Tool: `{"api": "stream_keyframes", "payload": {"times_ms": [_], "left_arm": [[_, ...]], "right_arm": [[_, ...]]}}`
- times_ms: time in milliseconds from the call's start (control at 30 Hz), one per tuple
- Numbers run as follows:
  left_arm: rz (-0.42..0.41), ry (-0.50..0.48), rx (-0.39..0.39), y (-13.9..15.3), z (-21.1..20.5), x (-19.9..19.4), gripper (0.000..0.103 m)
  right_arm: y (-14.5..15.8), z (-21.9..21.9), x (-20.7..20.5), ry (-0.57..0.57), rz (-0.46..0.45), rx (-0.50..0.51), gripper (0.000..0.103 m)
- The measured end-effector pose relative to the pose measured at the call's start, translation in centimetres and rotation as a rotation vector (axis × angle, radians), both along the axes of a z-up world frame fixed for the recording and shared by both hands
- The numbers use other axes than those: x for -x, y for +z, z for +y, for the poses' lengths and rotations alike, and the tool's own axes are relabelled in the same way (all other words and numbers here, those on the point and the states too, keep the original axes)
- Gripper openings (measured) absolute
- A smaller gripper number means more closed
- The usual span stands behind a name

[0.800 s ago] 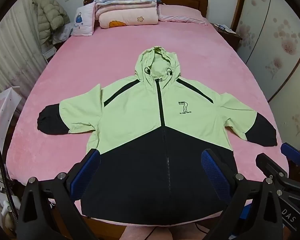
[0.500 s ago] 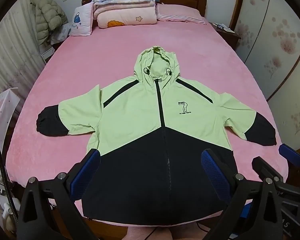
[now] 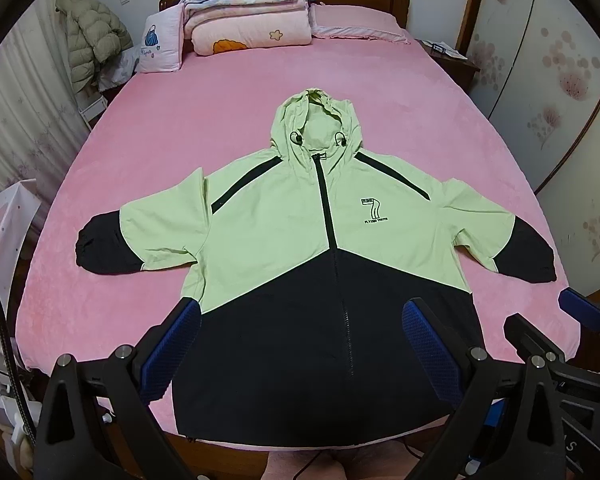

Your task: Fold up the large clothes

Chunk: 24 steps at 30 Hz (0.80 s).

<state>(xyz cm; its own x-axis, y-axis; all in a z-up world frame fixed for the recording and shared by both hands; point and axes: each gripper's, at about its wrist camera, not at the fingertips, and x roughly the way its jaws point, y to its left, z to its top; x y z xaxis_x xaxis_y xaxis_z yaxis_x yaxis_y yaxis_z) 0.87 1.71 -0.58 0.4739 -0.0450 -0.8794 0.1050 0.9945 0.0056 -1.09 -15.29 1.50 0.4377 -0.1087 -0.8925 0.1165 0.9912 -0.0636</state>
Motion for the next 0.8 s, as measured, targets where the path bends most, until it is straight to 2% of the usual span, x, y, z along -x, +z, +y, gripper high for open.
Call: {"api": "stream_keyframes", "payload": {"times_ms": [800], "left_arm": [[0.006,-0.018,-0.008,0.3,0.6,-0.2,0.1]], "right_arm": [[-0.5,1.2,-0.2,0.005,0.023,-0.005,0.073]]}}
